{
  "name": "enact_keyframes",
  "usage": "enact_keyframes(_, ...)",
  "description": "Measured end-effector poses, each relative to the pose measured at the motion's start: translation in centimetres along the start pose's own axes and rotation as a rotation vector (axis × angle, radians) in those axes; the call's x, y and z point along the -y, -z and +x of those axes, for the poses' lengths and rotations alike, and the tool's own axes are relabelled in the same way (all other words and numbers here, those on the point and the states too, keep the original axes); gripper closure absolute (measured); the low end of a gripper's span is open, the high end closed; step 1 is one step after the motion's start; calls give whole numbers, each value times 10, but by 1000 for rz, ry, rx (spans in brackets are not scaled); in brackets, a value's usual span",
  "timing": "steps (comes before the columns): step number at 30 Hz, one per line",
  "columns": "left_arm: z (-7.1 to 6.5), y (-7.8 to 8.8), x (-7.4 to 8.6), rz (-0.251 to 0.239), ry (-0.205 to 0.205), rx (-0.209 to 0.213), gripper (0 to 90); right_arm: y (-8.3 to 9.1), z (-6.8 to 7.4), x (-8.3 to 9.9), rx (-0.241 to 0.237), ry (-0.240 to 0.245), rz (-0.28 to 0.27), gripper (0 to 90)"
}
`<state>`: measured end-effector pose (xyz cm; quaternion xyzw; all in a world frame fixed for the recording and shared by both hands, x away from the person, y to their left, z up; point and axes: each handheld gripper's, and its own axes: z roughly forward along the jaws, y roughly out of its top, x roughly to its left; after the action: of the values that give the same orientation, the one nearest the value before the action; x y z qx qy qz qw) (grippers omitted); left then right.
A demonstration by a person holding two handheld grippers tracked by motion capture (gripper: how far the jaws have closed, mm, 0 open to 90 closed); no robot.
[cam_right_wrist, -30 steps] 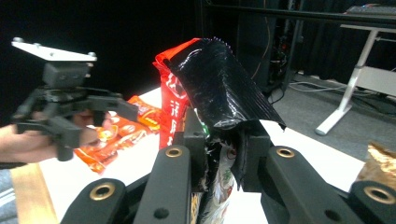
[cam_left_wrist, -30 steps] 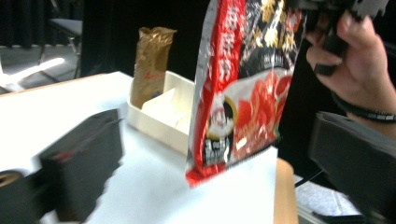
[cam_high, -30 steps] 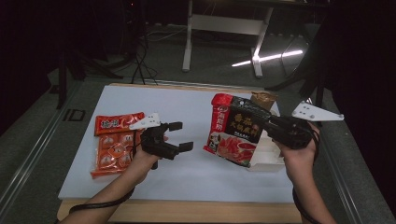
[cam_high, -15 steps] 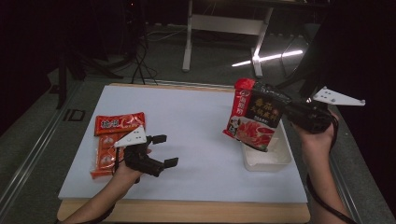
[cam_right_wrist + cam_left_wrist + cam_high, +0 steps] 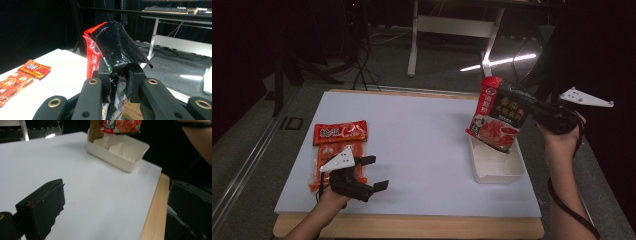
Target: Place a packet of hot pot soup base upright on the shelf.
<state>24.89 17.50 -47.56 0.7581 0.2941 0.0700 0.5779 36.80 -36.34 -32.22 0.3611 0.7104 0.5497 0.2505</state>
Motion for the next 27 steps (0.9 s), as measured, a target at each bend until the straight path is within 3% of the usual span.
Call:
enact_keyframes(9,8,1,12,-16,38,-3,17,-14,-25,14,31,-2,45,775)
enact_keyframes(18,10,-2,14,-13,46,7,17,-28,-39,29,39,23,76,772)
enact_keyframes(27,13,-3,17,-11,57,13,17,-39,-37,35,-29,69,107,762)
